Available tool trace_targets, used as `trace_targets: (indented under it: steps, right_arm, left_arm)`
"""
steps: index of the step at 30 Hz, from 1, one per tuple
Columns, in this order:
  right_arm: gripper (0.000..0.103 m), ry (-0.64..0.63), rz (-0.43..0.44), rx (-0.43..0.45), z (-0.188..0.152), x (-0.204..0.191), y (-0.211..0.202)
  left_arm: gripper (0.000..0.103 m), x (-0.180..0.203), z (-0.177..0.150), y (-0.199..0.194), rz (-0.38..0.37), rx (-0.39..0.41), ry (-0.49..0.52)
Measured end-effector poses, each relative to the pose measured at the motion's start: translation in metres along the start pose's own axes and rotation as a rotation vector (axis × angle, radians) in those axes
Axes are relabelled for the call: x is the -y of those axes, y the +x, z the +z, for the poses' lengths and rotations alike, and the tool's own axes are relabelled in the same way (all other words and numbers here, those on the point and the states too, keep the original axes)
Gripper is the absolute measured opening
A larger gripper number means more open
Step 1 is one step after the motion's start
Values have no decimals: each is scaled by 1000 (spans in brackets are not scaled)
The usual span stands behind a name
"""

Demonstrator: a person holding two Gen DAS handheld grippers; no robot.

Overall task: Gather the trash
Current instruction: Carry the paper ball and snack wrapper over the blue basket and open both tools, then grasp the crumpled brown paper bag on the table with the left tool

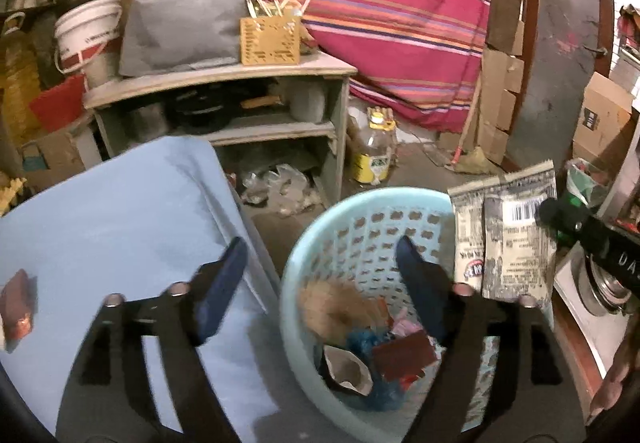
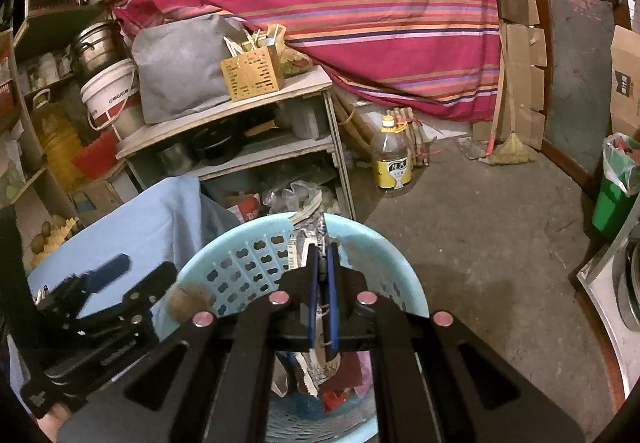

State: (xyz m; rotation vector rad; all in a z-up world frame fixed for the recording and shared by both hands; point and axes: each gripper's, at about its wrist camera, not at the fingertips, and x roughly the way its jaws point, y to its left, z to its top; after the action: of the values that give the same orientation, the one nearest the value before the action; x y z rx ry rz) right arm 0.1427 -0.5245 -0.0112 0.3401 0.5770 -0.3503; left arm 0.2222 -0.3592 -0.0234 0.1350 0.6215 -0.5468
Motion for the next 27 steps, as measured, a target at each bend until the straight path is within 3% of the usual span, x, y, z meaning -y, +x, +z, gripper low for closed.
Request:
trace_targets:
  steps: [4, 7, 8, 11, 16, 20, 24, 27]
  right_arm:
    - [5, -16, -1, -13, -1, -7, 2]
    - [9, -47, -32, -38, -3, -14, 9]
    - [14, -52, -46, -49, -4, -16, 11]
    - [77, -50, -94, -70, -7, -24, 18]
    - [77, -32, -109, -94, -10, -39, 22]
    - [88, -50, -111, -77, -12, -64, 21]
    - [91, -95, -106, -57, -15, -101, 19]
    - [97, -110, -77, -55, -19, -130, 20]
  left_arm:
    - [84, -15, 4, -12, 26, 8, -2]
    - [91, -36, 4, -29, 60, 26, -23]
    - [93, -44, 4, -35, 72, 31, -31]
    - [95, -76, 1, -53, 120, 29, -60]
    - [97, -142, -11, -88, 240, 31, -87]
    - [97, -201, -25, -110, 343, 21, -110]
    - [97, -265, -41, -124, 442, -6, -165]
    - [97, -308, -50, -127, 472, -40, -213]
